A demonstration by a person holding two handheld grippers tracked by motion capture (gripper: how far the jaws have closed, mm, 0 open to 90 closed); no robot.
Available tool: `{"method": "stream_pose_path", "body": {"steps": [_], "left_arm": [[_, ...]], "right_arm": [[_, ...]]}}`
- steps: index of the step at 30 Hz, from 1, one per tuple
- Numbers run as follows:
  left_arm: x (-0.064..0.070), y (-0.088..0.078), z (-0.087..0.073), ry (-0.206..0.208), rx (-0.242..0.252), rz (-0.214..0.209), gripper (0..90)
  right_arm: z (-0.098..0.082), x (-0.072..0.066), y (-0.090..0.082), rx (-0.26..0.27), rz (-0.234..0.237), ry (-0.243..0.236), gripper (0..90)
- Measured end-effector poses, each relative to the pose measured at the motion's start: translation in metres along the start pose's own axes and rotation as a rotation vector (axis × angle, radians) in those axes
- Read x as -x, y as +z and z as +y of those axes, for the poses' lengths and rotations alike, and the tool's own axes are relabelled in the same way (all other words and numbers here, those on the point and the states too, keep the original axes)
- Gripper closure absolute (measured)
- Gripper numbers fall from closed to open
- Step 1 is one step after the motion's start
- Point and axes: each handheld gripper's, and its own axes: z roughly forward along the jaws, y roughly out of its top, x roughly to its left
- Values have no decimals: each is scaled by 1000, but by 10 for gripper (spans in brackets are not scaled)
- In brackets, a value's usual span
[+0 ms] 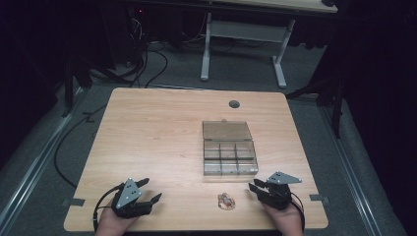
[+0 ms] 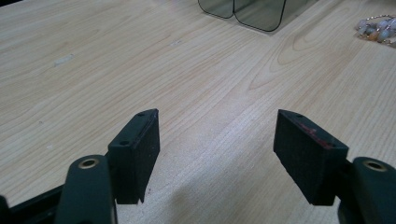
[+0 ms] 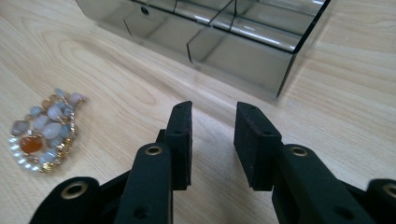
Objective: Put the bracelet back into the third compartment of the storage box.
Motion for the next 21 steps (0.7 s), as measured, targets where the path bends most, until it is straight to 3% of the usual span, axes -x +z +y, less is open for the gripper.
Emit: {"method": "stream_pose_path", "body": {"steps": [7, 13, 21], "left_arm": [[0, 0, 0, 6, 0, -5, 322], [0, 0, 0, 6, -4, -5, 321], [1, 1, 0, 8, -8, -2, 320]], "right_arm": [[0, -5, 3, -19, -29, -38, 656], [0, 0, 2, -15, -7, 6, 649], [0, 0, 1, -18, 0, 6, 670]]}}
